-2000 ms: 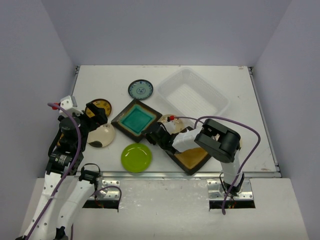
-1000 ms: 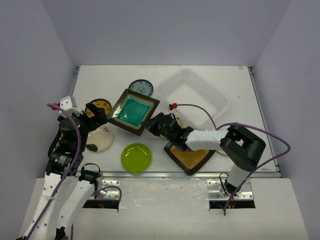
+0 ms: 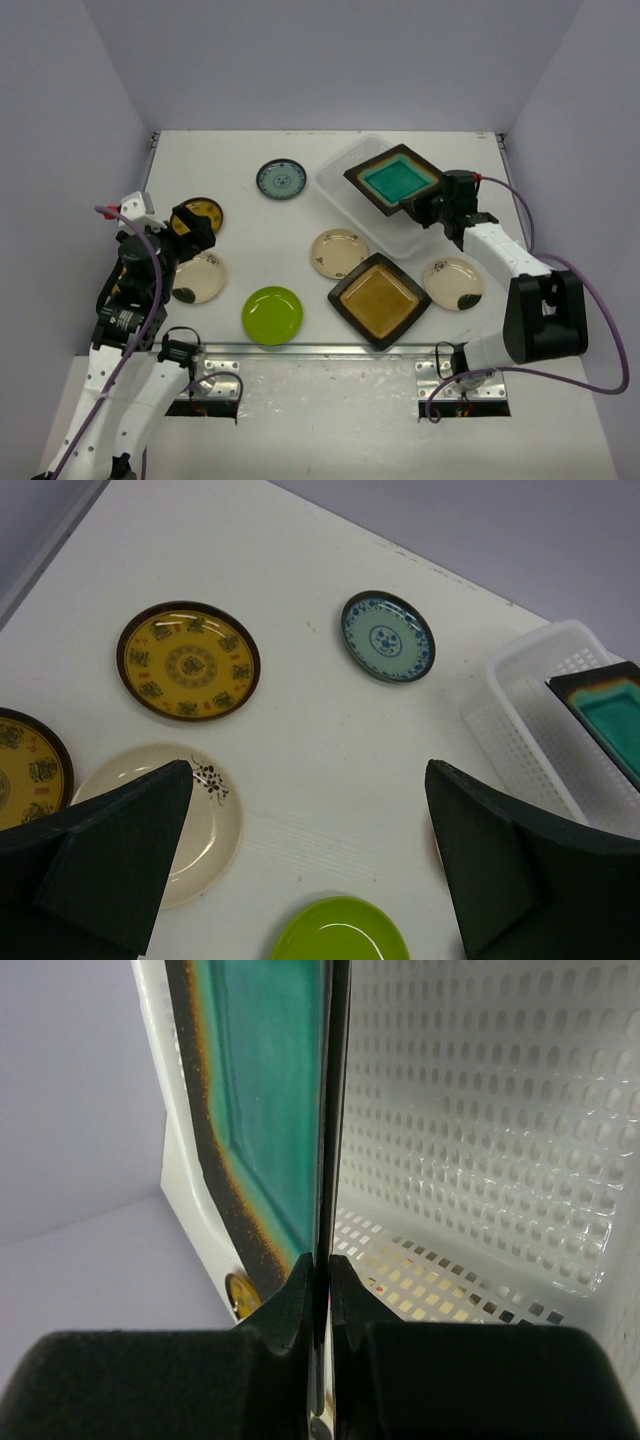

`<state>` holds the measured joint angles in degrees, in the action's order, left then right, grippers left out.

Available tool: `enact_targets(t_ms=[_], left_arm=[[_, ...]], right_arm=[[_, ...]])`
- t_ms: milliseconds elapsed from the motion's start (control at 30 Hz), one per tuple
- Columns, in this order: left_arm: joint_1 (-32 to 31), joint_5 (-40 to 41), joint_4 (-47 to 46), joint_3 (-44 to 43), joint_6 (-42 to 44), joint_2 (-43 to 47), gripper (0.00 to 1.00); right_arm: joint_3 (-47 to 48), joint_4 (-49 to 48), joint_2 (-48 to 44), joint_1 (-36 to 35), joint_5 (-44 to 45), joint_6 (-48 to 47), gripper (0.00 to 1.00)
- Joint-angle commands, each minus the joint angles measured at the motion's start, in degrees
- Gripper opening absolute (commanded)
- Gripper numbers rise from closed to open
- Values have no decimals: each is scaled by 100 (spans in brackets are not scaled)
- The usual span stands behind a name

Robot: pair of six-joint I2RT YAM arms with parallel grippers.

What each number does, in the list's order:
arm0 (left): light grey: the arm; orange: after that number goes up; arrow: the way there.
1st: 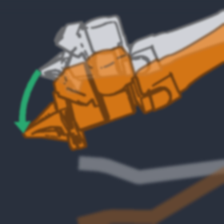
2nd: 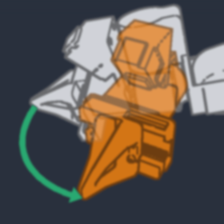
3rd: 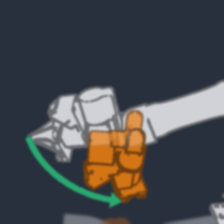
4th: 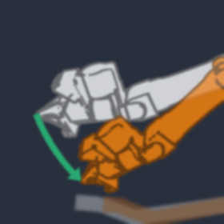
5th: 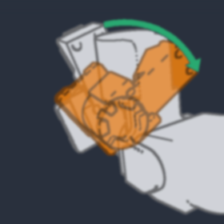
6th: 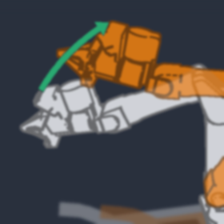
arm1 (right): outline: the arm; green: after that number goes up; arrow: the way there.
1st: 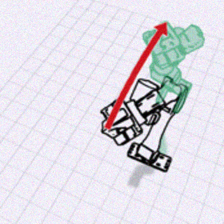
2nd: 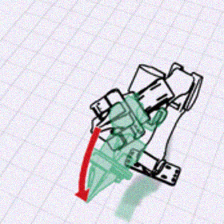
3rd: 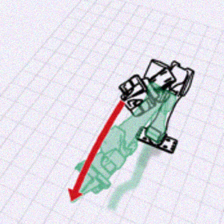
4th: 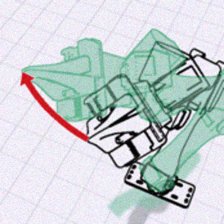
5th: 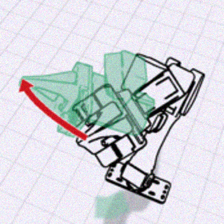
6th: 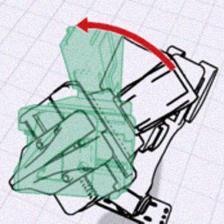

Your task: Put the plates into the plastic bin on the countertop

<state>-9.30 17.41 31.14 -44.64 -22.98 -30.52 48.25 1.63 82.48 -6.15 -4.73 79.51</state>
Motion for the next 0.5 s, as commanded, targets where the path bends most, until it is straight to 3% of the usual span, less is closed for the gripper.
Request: enact_targets(t_ms=[0, 467], left_arm=[[42, -89, -230, -27, 22, -42, 100], [42, -159, -257, -9, 31, -59, 100]], right_arm=[[457, -839, 38, -9, -204, -83, 0], [307, -1059, 136, -227, -45, -111, 0]])
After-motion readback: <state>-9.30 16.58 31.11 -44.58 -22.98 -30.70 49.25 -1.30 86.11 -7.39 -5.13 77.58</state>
